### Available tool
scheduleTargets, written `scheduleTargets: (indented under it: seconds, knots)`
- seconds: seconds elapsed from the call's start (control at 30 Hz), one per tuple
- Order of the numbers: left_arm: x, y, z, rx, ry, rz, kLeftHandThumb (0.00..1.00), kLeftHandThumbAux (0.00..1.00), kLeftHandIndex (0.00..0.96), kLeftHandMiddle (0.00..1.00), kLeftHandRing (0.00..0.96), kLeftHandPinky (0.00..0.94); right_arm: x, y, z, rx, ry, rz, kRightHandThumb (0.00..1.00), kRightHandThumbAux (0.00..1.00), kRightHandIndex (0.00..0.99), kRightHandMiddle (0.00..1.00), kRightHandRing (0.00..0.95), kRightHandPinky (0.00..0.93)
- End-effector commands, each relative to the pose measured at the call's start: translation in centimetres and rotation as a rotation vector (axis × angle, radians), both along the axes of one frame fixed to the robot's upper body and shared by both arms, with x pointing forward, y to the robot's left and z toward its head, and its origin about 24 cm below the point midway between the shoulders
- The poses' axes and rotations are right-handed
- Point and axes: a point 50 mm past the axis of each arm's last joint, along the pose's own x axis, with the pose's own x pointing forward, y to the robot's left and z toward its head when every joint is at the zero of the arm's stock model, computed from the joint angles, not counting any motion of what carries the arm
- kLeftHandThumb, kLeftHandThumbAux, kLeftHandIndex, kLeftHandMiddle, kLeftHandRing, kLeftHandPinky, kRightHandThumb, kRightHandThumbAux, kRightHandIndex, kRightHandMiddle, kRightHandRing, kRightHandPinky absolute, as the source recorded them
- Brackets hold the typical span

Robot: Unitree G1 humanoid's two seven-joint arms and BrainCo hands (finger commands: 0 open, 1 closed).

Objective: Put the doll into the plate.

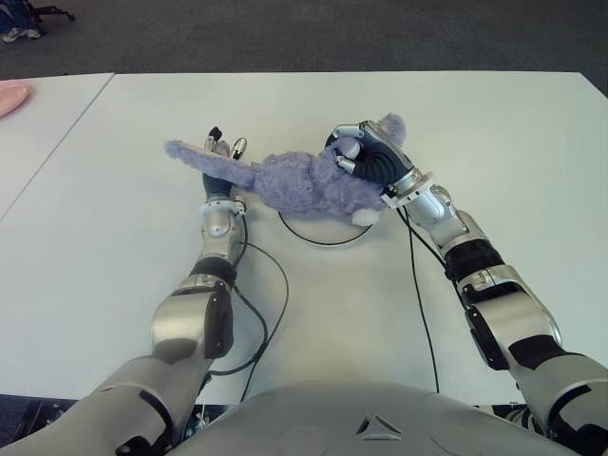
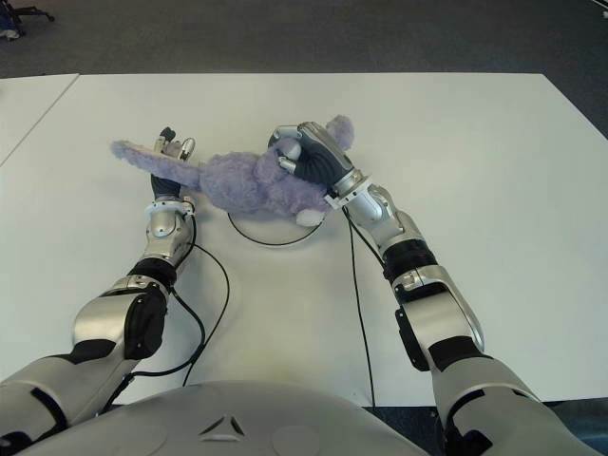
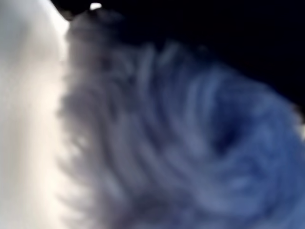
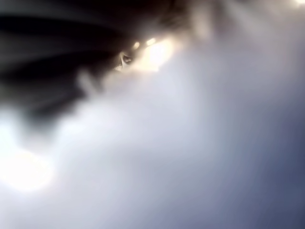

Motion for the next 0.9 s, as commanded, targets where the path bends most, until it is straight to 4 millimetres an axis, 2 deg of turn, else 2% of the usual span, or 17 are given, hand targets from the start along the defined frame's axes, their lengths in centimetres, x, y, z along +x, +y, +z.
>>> scheduleTargets:
  seconds: [0.03,0.07,0.1,0.13,0.23,0.27,0.33,0.43,0.53,0.9]
  knots:
    - [-9.3,-0.8,-10.2,-0.084,0.466,0.040,0.000,0.517,0.028,0.047,0.032,0.013,0.0,-0.3,-3.5,-0.137,0.209,0.027,0.691,0.725,0.426,0.728,0.736,0.712]
    - [-9.3,-0.9,-10.2,-0.085,0.469,0.033,0.000,0.519,0.026,0.046,0.032,0.015,0.1,-0.4,-3.7,-0.155,0.231,0.031,0.686,0.726,0.421,0.671,0.686,0.672]
    - [-9.3,-1.0,-10.2,-0.087,0.470,0.028,0.000,0.523,0.023,0.046,0.034,0.021,0.1,-0.5,-3.9,-0.166,0.247,0.034,0.520,0.704,0.311,0.521,0.561,0.562]
    - [-9.4,-1.1,-10.3,-0.089,0.473,0.023,0.000,0.525,0.020,0.046,0.034,0.024,0.1,-0.7,-4.2,-0.180,0.266,0.034,0.408,0.692,0.239,0.425,0.479,0.491]
    - [-9.4,-1.3,-10.3,-0.092,0.475,0.018,0.000,0.531,0.015,0.045,0.035,0.025,0.1,-0.9,-4.5,-0.192,0.286,0.033,0.257,0.658,0.121,0.261,0.327,0.353]
    - [-9.4,-1.5,-10.4,-0.095,0.479,0.014,0.000,0.532,0.014,0.045,0.035,0.025,0.1,-1.1,-4.7,-0.206,0.299,0.025,0.242,0.654,0.110,0.245,0.312,0.339]
    - [-9.4,-1.7,-10.4,-0.099,0.485,0.010,0.000,0.536,0.010,0.044,0.033,0.018,0.1,-1.4,-5.0,-0.232,0.316,0.011,0.186,0.619,0.045,0.100,0.142,0.176]
    - [-9.4,-1.7,-10.4,-0.099,0.490,0.010,0.000,0.540,0.009,0.047,0.035,0.021,0.3,-1.5,-5.1,-0.263,0.320,-0.002,0.153,0.589,0.014,0.032,0.046,0.059]
    - [-9.4,-1.9,-10.5,-0.099,0.494,0.011,0.000,0.544,0.013,0.057,0.044,0.027,0.6,-1.8,-5.1,-0.317,0.314,-0.026,0.131,0.539,0.004,0.010,0.015,0.019]
    - [-9.3,-2.2,-10.4,-0.096,0.494,0.011,0.000,0.551,0.017,0.078,0.061,0.037,1.4,-2.1,-4.9,-0.392,0.280,-0.076,0.091,0.425,0.000,0.000,0.000,0.000]
